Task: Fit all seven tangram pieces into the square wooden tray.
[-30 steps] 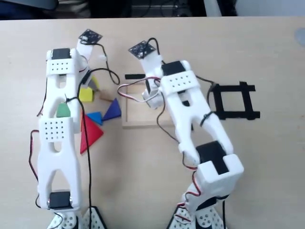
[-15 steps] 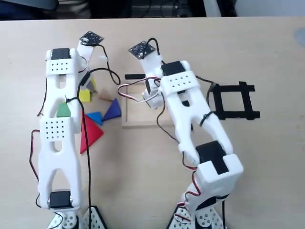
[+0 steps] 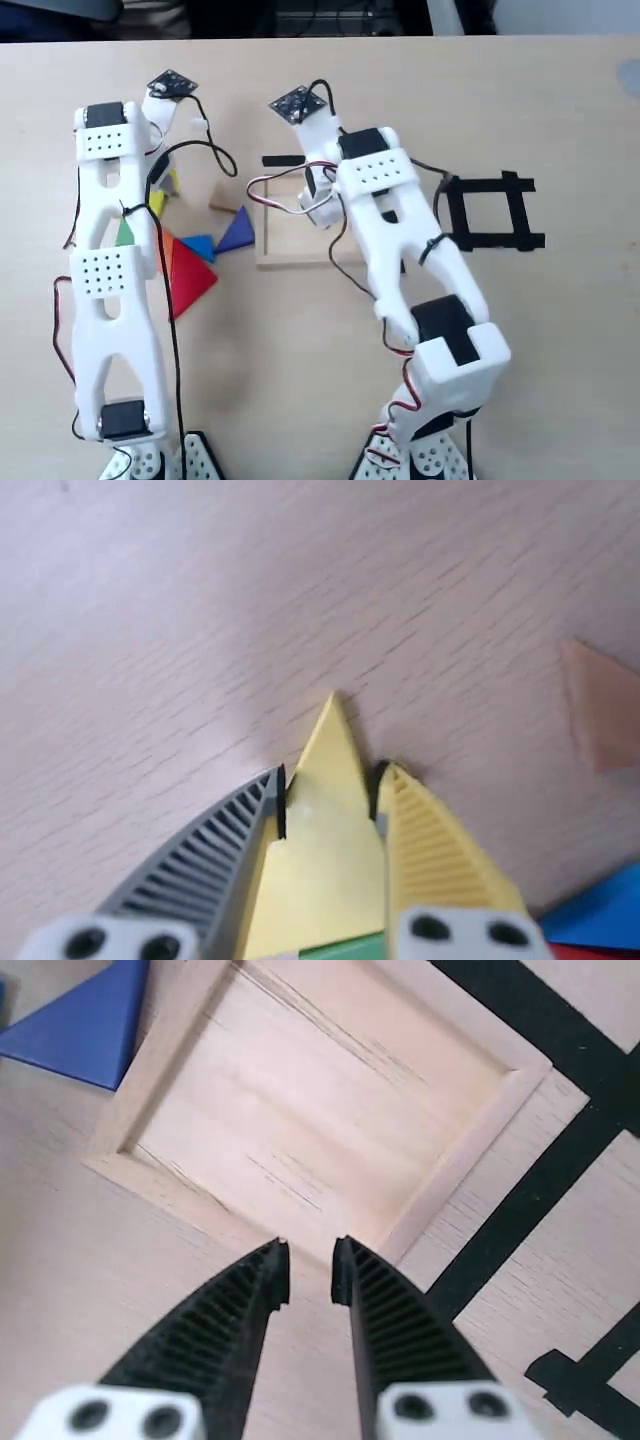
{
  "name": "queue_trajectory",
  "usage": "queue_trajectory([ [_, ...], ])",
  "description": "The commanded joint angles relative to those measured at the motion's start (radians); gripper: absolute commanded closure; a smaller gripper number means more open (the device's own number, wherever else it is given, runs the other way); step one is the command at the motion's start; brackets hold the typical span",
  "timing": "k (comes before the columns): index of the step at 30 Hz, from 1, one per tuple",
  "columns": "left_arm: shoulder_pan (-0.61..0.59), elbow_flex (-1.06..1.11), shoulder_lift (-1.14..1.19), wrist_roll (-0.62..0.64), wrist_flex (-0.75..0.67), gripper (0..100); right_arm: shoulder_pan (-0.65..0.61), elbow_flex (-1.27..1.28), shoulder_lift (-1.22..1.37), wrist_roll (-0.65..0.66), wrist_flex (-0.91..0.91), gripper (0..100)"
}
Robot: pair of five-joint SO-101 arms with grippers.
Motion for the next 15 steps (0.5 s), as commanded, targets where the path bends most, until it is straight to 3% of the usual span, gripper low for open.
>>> queue_trajectory([
  [1, -0.048, 0.001, 0.026, -0.038, -0.009, 89, -0.012, -0.005, -0.062, 0.003, 0.0, 91.0],
  [10, -0.159, -0.021, 0.014, -0.035, 0.012, 77, -0.012, -0.008, -0.062, 0.003, 0.0, 91.0],
  [15, -0.213, -0.153, 0.025, -0.04, 0.129, 72, -0.012, -0.01, -0.062, 0.005, 0.0, 91.0],
])
